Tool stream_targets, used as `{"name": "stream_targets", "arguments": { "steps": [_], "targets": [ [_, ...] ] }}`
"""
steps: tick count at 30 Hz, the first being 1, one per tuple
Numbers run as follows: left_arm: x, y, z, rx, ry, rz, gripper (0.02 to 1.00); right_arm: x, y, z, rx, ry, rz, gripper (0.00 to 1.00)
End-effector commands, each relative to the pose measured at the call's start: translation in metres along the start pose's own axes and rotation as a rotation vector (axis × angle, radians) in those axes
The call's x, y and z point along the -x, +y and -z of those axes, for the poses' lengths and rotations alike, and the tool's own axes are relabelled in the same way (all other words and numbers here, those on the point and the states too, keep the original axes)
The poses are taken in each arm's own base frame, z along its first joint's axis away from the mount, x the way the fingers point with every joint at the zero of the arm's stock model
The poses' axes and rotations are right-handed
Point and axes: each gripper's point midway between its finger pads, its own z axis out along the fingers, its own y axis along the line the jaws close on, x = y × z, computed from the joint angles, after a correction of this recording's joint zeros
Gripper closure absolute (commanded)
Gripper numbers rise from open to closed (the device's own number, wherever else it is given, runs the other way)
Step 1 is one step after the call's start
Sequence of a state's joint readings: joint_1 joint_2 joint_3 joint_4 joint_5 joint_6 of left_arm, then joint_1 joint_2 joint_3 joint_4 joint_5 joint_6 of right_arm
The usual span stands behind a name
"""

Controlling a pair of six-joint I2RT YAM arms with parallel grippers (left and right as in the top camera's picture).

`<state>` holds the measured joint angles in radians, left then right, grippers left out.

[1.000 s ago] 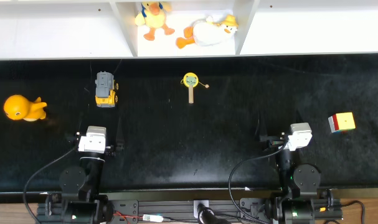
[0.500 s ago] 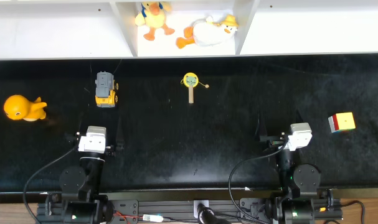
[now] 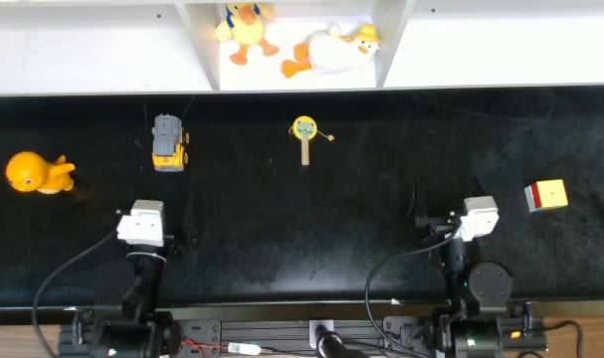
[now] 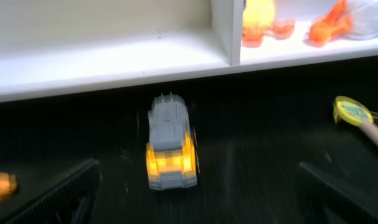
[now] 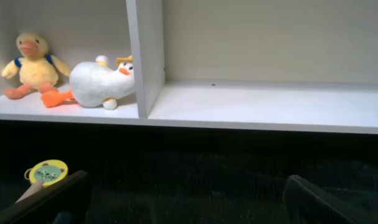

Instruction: Store Toys

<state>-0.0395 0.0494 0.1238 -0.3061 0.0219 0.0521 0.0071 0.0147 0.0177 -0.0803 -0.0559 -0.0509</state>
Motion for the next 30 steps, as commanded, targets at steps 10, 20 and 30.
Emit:
{"name": "stream_targets", "arguments": {
  "steps": [10, 20, 30],
  "targets": [
    [0.042, 0.029, 0.041, 0.065, 0.415, 0.069, 0.023, -0.003, 0.001, 0.000, 0.004, -0.003, -0.010, 0.003],
    [0.050, 0.063, 0.046, 0.136, 0.384, 0.029, 0.027, -0.003, 0.001, 0.000, 0.004, -0.003, -0.010, 0.005],
    [0.053, 0.095, 0.030, 0.173, 0.372, 0.036, 0.023, -0.003, 0.001, 0.000, 0.004, -0.003, -0.010, 0.005]
  ]
}}
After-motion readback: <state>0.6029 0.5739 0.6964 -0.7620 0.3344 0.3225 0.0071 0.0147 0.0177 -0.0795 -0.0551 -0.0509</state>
